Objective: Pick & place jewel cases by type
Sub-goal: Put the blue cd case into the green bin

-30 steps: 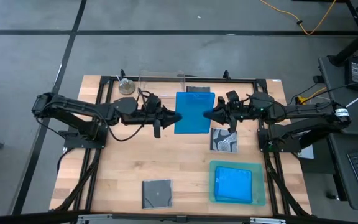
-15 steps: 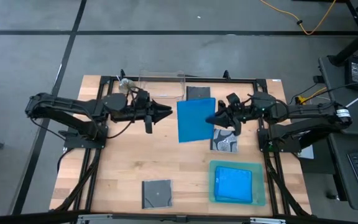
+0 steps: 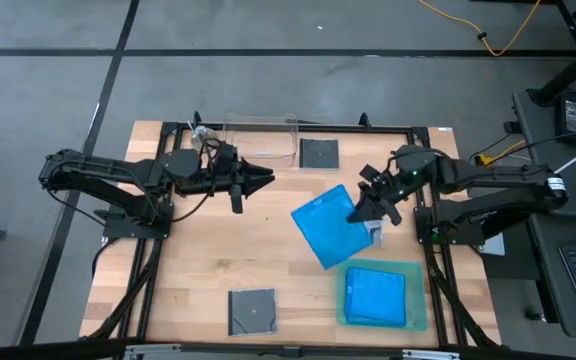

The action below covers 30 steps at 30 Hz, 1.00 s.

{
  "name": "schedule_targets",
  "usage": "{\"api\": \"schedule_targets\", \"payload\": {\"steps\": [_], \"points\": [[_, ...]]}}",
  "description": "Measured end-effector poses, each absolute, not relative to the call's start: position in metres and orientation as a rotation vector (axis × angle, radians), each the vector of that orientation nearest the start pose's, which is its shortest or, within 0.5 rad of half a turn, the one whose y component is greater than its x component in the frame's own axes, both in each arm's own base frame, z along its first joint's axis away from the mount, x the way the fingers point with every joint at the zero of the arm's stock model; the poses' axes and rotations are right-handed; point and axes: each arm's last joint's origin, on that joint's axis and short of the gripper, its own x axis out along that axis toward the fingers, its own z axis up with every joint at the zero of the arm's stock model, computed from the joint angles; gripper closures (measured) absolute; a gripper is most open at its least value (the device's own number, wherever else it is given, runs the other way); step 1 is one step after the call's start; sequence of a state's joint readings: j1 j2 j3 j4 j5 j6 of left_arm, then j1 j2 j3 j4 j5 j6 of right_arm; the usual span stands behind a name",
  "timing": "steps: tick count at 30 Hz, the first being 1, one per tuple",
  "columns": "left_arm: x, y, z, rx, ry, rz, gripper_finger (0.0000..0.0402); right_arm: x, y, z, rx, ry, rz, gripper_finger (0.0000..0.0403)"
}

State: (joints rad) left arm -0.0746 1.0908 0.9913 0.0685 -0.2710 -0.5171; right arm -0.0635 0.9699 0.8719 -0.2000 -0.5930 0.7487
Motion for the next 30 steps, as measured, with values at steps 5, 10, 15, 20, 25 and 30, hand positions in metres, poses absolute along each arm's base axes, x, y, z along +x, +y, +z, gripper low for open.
{"api": "schedule_targets", "payload": {"steps": [5,10,15,20,25,30], "points": [[0.243,-0.01,0.37,-0.502,-0.02,0.2,0.0297,0.196,0.001,0.35,0.782,0.593,0.381,0.0356],[0.243,-0.01,0.37,-0.502,-0.023,0.208,0.0297,0.18,-0.001,0.374,0.751,0.686,0.351,0.0363],[0.243,-0.01,0.37,-0.502,-0.025,0.214,0.0297,0.169,-0.001,0.392,0.739,0.799,0.33,0.0359],[0.243,-0.01,0.37,-0.488,-0.027,0.227,0.0297,0.169,0.0,0.398,0.742,0.939,0.349,0.0361],[0.243,-0.009,0.37,-0.485,-0.031,0.246,0.0297,0.176,0.001,0.395,0.746,1.097,0.402,0.0363],[0.243,-0.009,0.37,-0.487,-0.033,0.248,0.0297,0.184,0.0,0.387,0.714,1.221,0.448,0.0356]]}}
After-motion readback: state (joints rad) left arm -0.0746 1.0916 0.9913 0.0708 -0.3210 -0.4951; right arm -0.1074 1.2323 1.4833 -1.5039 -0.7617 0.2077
